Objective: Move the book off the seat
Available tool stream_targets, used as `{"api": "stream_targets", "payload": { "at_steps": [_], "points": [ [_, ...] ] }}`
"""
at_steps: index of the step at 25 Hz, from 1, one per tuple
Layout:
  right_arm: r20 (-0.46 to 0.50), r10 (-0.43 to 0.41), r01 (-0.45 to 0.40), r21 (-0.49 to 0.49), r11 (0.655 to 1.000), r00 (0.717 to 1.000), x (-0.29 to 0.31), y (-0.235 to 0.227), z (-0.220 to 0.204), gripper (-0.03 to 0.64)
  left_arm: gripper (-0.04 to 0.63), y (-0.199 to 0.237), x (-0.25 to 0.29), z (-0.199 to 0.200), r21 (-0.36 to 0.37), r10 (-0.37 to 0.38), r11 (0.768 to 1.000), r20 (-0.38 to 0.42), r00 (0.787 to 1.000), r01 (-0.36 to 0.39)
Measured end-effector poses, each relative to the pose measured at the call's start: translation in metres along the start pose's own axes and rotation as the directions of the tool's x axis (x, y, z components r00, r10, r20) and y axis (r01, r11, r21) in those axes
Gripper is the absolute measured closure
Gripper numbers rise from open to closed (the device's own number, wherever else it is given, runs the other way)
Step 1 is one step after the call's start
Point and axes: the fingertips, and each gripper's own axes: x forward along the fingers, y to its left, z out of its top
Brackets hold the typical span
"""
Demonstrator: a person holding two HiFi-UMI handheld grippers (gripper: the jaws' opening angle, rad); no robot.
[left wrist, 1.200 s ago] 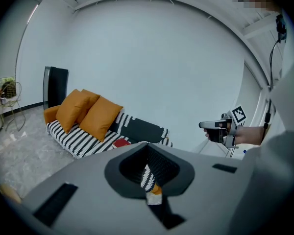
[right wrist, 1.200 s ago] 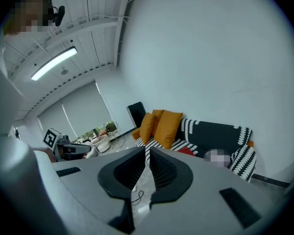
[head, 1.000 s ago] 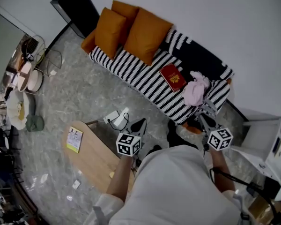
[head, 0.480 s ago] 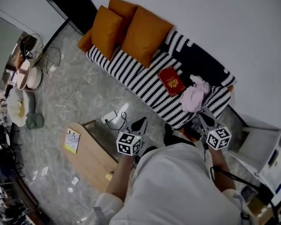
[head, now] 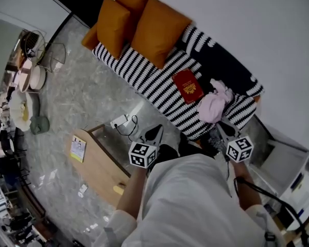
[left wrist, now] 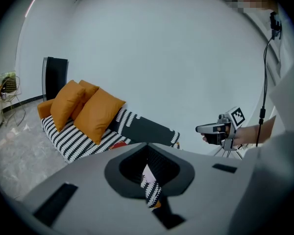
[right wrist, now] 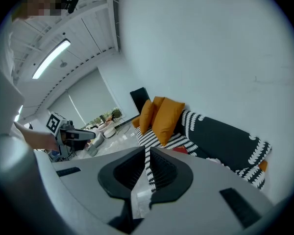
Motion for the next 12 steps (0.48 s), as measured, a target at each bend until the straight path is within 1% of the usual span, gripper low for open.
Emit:
{"api": "stream_targets", "payload": {
  "at_steps": [6, 12],
  "points": [
    [-0.021, 0.019, -0.02, -0.018, 1.0, 1.0, 0.013, -0.016, 0.0, 0.568, 0.594, -0.001, 0.023, 0.0, -0.017, -0.003, 1.0, -0.027, 1.0, 0.003],
    [-0.059, 0.012, -0.013, -0.01, 1.0, 0.998, 0.03, -0.033, -0.006, 0.568, 0.594, 0.009, 0.052, 0.001, -0.025, -0.007, 1.0, -0.063, 0.998, 0.005]
  ]
}}
